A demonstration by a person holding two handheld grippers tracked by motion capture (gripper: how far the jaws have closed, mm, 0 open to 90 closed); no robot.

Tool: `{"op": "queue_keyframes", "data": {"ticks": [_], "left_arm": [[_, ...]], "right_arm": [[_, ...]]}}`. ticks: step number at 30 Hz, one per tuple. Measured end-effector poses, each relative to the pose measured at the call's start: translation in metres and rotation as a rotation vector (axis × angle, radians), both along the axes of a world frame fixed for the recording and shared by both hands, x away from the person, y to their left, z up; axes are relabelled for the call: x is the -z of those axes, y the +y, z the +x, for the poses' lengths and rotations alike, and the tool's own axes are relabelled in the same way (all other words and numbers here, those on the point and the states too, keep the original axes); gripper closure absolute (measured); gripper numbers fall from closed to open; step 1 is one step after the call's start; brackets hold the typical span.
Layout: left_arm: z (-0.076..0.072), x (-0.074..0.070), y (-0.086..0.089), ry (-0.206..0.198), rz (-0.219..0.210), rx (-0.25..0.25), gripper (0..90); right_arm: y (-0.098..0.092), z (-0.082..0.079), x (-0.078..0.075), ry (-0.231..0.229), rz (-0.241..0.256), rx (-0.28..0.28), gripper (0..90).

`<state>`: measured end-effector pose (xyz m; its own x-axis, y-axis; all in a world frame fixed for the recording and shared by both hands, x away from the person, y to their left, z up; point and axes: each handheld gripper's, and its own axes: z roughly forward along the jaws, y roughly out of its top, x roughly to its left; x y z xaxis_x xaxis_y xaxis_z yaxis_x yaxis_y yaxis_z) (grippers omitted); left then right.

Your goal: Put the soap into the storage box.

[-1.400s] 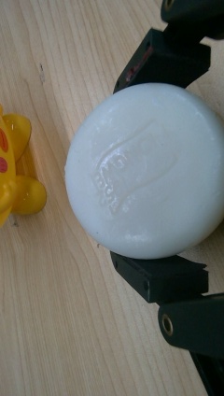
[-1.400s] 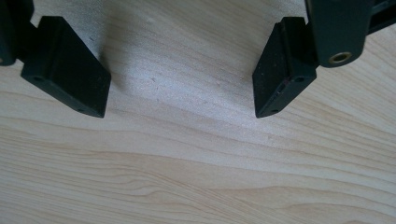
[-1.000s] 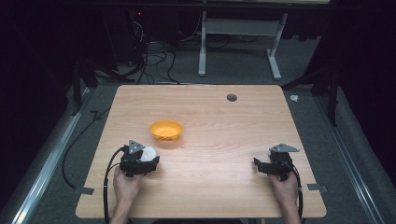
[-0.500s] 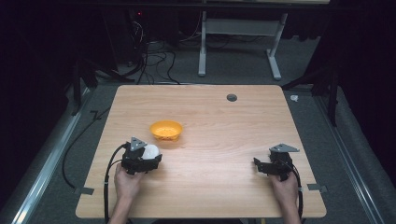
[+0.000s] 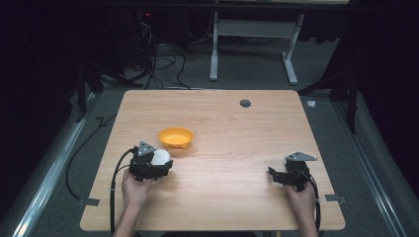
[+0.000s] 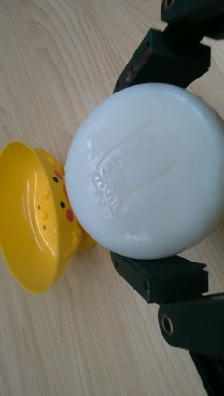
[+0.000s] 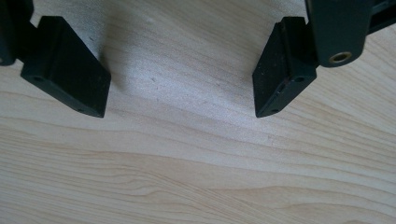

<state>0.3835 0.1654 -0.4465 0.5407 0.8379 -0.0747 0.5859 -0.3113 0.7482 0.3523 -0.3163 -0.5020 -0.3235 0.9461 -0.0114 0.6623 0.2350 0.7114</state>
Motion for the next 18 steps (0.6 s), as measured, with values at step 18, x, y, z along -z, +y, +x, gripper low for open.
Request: {"op": "queue_keyframes", "data": {"ticks": [18], "left_arm": [[0.013,-0.013,-0.003,0.013,-0.035,0.027,24.6]], "right_arm": [[0.000,0.000,0.000,0.001,-0.001,-0.002,20.1]]}}
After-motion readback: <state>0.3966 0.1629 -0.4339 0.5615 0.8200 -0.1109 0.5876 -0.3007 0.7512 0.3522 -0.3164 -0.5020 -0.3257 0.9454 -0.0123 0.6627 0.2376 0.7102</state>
